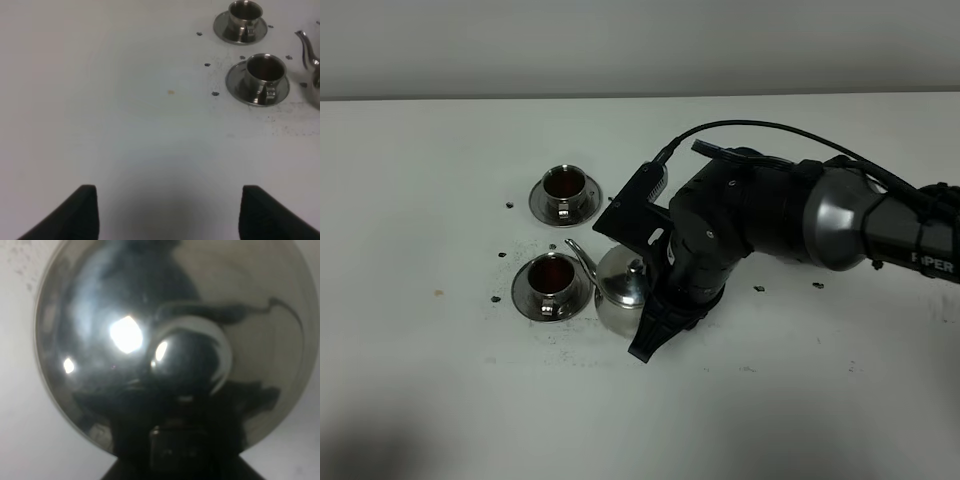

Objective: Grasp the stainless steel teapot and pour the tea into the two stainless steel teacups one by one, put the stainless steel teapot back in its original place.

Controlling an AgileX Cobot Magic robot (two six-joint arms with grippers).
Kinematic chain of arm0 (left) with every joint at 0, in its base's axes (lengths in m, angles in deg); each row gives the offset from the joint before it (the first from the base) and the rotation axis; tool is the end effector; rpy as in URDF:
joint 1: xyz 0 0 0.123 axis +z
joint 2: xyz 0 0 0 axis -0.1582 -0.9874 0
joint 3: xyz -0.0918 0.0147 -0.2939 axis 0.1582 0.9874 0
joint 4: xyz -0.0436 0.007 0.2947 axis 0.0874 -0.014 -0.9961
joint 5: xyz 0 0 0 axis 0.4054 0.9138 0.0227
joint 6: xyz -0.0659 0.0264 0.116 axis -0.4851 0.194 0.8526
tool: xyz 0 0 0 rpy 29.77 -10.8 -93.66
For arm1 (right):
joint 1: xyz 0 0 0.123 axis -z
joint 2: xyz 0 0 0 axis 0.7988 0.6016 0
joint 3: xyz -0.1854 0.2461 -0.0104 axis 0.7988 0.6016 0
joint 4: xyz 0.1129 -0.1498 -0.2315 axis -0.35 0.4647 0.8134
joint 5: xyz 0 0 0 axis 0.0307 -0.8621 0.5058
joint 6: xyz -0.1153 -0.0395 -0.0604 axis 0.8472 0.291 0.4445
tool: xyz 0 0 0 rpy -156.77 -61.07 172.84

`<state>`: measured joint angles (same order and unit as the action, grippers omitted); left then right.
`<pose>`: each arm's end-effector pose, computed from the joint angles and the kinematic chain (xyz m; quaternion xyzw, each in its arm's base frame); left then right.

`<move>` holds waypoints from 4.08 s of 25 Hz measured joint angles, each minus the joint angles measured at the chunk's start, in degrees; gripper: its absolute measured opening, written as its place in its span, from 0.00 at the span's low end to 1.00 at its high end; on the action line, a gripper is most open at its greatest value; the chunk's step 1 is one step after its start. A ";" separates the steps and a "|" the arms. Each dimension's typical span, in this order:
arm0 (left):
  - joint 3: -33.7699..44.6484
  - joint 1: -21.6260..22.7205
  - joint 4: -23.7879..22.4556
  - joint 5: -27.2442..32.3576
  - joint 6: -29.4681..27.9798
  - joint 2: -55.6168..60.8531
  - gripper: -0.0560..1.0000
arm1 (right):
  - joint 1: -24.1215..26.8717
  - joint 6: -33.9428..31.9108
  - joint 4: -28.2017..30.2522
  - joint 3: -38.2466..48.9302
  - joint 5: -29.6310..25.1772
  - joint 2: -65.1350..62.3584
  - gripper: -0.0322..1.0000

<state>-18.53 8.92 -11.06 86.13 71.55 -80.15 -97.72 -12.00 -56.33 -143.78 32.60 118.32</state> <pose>0.0547 -0.0079 0.2836 0.0396 0.8471 -0.0108 0.5298 0.3186 0.3057 0.1397 -0.4745 0.8698 0.0121 0.1346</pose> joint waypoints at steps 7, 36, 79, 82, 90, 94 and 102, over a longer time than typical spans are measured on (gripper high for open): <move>0.00 0.00 0.00 0.00 0.00 0.00 0.60 | 9.28 -2.02 -0.26 0.00 -4.91 -7.04 0.23; 0.00 0.00 0.00 0.00 0.00 0.00 0.60 | 31.33 -2.76 -1.29 2.22 2.52 1.47 0.23; 0.00 0.00 0.00 0.00 0.00 0.00 0.60 | 31.52 -2.77 -4.06 23.51 -5.24 -49.94 0.46; 0.00 0.00 0.00 0.00 0.00 0.00 0.60 | 31.52 -2.77 -4.06 29.11 -5.68 -59.35 0.40; 0.00 0.00 0.00 0.00 0.00 0.00 0.60 | 34.80 -2.82 -5.31 40.25 -6.14 -78.09 0.26; 0.00 0.00 0.00 0.00 0.00 0.00 0.60 | 37.06 -2.82 -6.46 41.87 -12.28 -85.72 0.22; 0.00 0.00 0.00 0.00 0.00 0.00 0.60 | 37.55 -2.82 -6.80 46.43 -16.54 -96.36 0.21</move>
<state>-18.53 8.92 -11.06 86.13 71.55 -80.15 -60.17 -14.82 -63.13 -97.35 16.07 21.96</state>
